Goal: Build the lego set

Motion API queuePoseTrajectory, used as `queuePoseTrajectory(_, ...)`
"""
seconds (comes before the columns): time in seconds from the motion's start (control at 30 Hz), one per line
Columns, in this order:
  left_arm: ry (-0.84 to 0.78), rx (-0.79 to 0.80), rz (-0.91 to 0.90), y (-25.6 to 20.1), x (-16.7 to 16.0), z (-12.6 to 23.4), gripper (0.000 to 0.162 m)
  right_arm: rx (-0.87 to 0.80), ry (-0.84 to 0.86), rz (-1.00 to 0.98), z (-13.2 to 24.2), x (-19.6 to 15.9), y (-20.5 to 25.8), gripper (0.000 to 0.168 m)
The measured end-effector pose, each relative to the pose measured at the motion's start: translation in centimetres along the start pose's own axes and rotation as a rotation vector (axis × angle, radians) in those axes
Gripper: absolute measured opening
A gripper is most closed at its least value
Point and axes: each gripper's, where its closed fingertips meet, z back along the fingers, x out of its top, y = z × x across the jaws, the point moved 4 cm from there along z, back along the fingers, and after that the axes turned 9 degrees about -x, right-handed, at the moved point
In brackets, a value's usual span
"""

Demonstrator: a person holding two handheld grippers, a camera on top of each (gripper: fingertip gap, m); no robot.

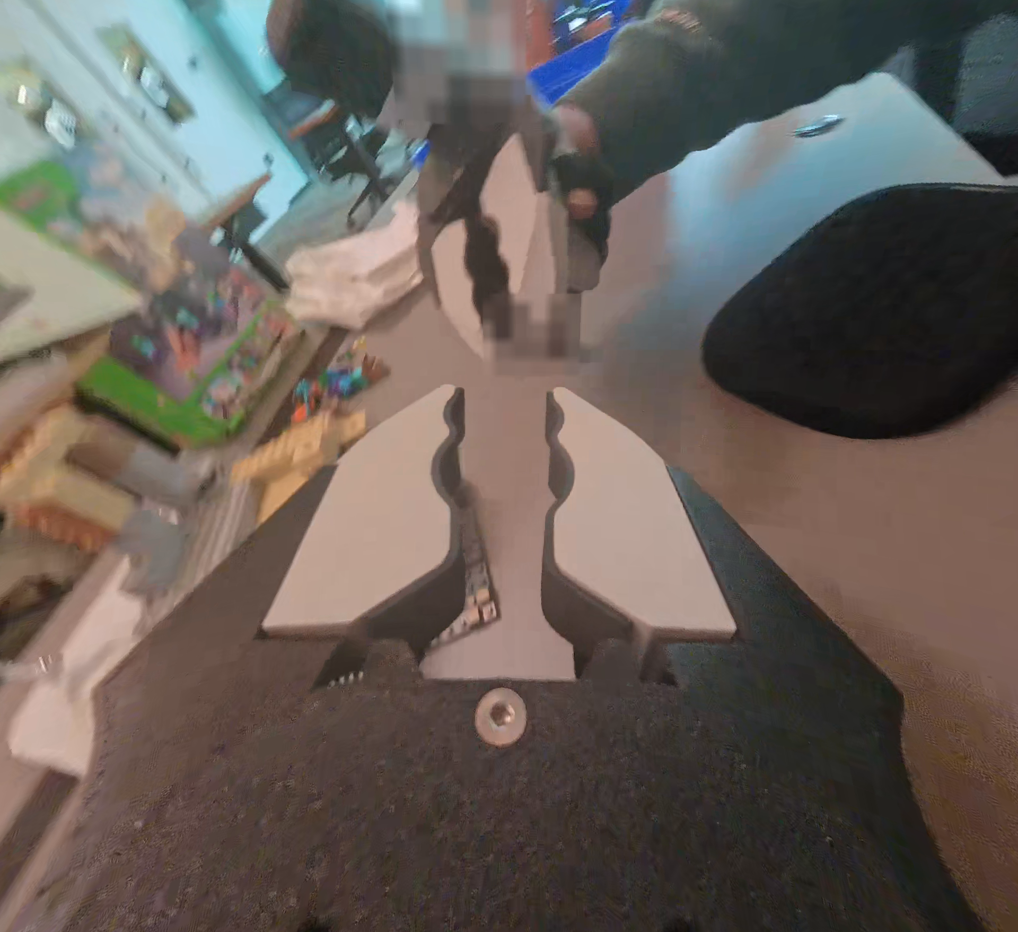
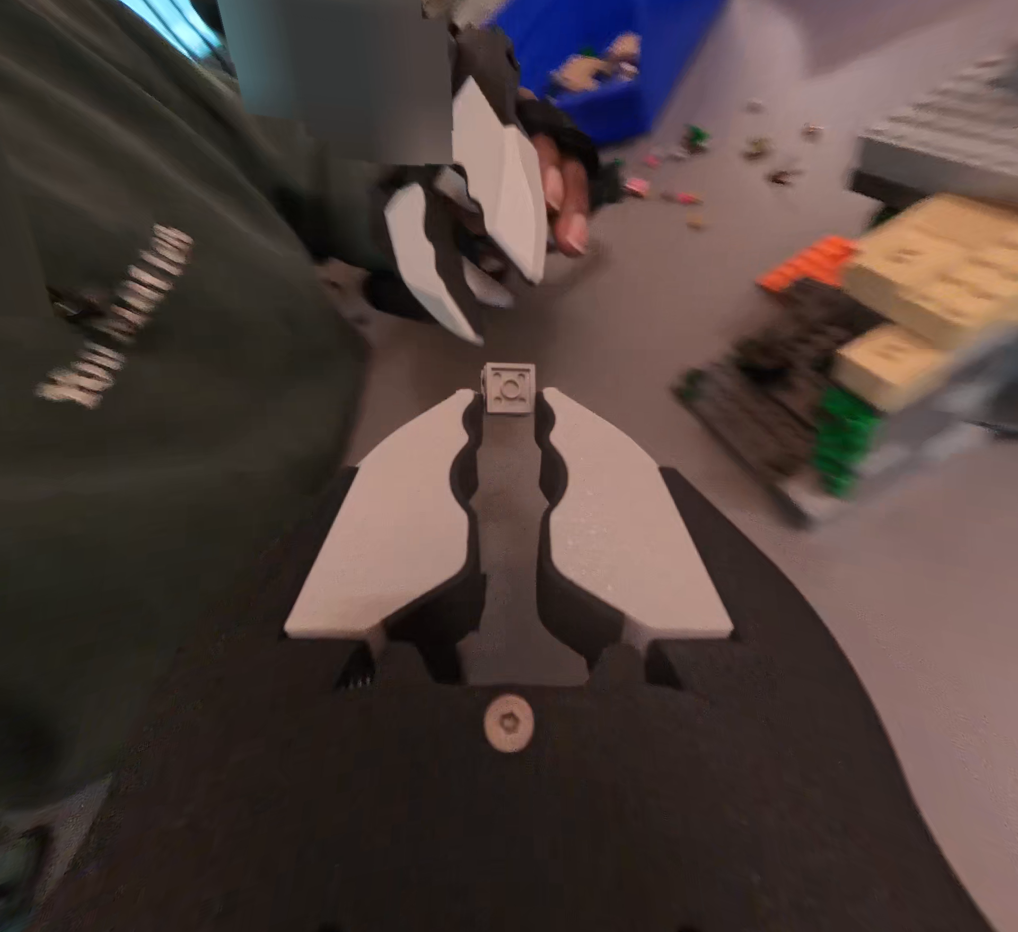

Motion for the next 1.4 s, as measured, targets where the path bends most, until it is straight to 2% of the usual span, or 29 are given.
queuePoseTrajectory(0.1,-0.028,-0.094,-0.165,-1.7,2.2,-0.2,0.031,0.19,-0.039,-0.16,-0.8,0.9,2.4,0.017)
queuePoseTrajectory(0.17,-0.014,-0.11,-0.235,-2.3,2.6,-0.3,0.028,0.269,-0.008,-0.221,-1.3,0.9,3.3,0.017)
queuePoseTrajectory(0.23,0.011,-0.116,-0.283,-2.6,2.6,-0.1,0.019,0.297,0.02,-0.23,-1.9,0.8,3.9,0.017)
queuePoseTrajectory(0.33,0.038,-0.107,-0.274,-2.9,2.4,0.3,0.017,0.277,0.032,-0.215,-2.4,0.8,4.1,0.017)
queuePoseTrajectory(0.4,0.047,-0.072,-0.177,-2.5,2.1,0.5,0.016,0.196,-0.008,-0.153,-2.3,1.2,3.7,0.018)
queuePoseTrajectory(0.47,0.022,-0.054,-0.006,-1.9,1.8,0.9,0.016,0.059,-0.123,-0.009,-1.5,2.3,3.5,0.021)
queuePoseTrajectory(0.6,-0.088,-0.159,0.472,-0.8,2.0,1.8,0.016,-0.397,-0.242,0.58,-0.6,2.9,4.3,0.021)
queuePoseTrajectory(0.67,-0.156,-0.257,0.692,-0.3,2.7,2.1,0.015,-0.525,-0.214,0.815,-1.2,2.7,5.2,0.021)
queuePoseTrajectory(0.8,-0.239,-0.409,0.962,0.4,3.8,2.4,0.015,-0.674,-0.196,1.091,-2.0,3.3,6.6,0.024)
queuePoseTrajectory(1.0,-0.248,-0.483,1.087,-0.1,4.4,2.1,0.015,-0.7,-0.173,1.209,-1.8,4.3,7.3,0.024)
queuePoseTrajectory(1.1,-0.243,-0.475,1.079,-0.1,4.6,2.1,0.015,-0.671,-0.175,1.177,-1.9,4.3,7.4,0.017)
queuePoseTrajectory(1.17,-0.25,-0.46,1.021,-0.1,4.8,2.2,0.016,-0.609,-0.216,1.063,-1.7,4.5,7.3,0.017)
queuePoseTrajectory(1.3,-0.215,-0.37,0.744,-0.3,5.1,2.7,0.028,-0.313,-0.326,0.627,-0.4,5.0,7.1,0.016)
queuePoseTrajectory(1.4,-0.193,-0.288,0.545,-0.5,5.8,2.9,0.029,-0.067,-0.408,0.329,0.5,5.5,7.0,0.016)
